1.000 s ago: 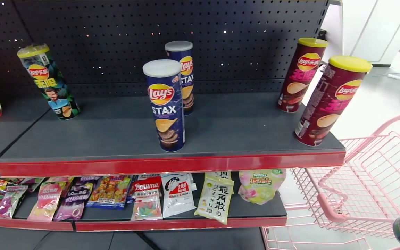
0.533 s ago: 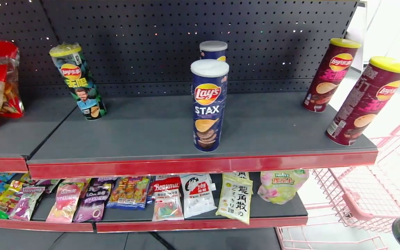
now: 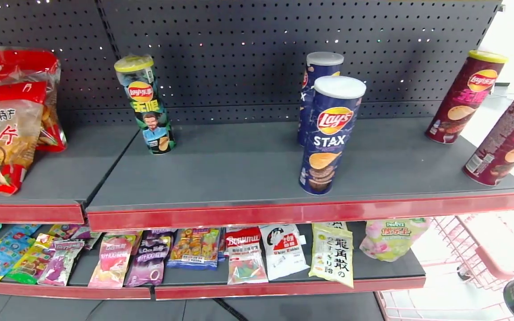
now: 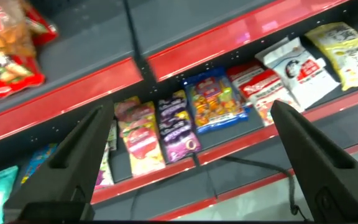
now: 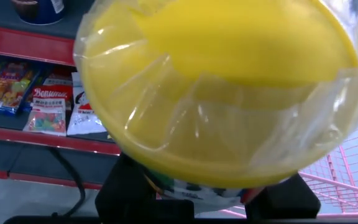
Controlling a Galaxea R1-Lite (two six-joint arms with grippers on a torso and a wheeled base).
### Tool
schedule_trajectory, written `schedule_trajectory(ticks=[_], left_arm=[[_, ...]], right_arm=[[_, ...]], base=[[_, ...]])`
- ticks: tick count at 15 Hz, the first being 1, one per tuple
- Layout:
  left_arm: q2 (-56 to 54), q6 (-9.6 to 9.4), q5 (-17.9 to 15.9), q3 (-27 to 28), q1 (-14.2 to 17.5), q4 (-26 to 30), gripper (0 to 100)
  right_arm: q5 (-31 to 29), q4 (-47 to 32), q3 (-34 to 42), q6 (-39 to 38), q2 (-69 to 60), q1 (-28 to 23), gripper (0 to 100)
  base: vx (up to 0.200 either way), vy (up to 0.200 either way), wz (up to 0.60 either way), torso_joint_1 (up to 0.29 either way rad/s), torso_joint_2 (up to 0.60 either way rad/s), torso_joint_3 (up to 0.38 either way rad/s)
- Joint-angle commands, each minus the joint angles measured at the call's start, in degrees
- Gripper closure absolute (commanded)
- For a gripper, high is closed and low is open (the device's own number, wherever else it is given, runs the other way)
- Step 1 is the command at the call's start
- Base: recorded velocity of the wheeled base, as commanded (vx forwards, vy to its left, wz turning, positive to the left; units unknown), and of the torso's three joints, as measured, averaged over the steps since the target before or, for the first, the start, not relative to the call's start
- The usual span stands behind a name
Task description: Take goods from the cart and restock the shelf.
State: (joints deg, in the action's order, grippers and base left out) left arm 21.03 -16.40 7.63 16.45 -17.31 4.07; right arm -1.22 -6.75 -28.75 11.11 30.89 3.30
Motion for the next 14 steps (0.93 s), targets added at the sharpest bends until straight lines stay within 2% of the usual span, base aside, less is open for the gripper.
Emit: schedule_trajectory(ticks=[1, 5, 9, 14], left_arm=[[-0.02, 0.05, 0.1, -0.01, 0.0, -0.03, 0], [0.15, -0.04, 0.02, -0.01, 0.0, -0.03, 0], [0.15, -0.04, 0.1, -0.01, 0.0, -0.03, 0], [0.06, -0.04, 0.02, -0.01, 0.0, -0.03, 0]], right_arm=[[-0.01, -0.01, 0.09, 0.06, 0.13, 0.04, 100], [0.69, 0.07, 0.09, 0.14, 0.13, 0.21, 100], [6.76, 0.16, -0.61, 0.32, 0.66, 0.21, 100], [8.6, 0.07, -0.52, 3.31, 1.19, 0.39, 100]], base=[[0.0, 0.2, 0.0, 0.002, 0.01, 0.002], [0.0, 0.2, 0.0, 0.001, 0.0, -0.002], [0.0, 0.2, 0.0, -0.002, 0.0, 0.002], [0.0, 0.2, 0.0, 0.0, 0.01, 0.003]])
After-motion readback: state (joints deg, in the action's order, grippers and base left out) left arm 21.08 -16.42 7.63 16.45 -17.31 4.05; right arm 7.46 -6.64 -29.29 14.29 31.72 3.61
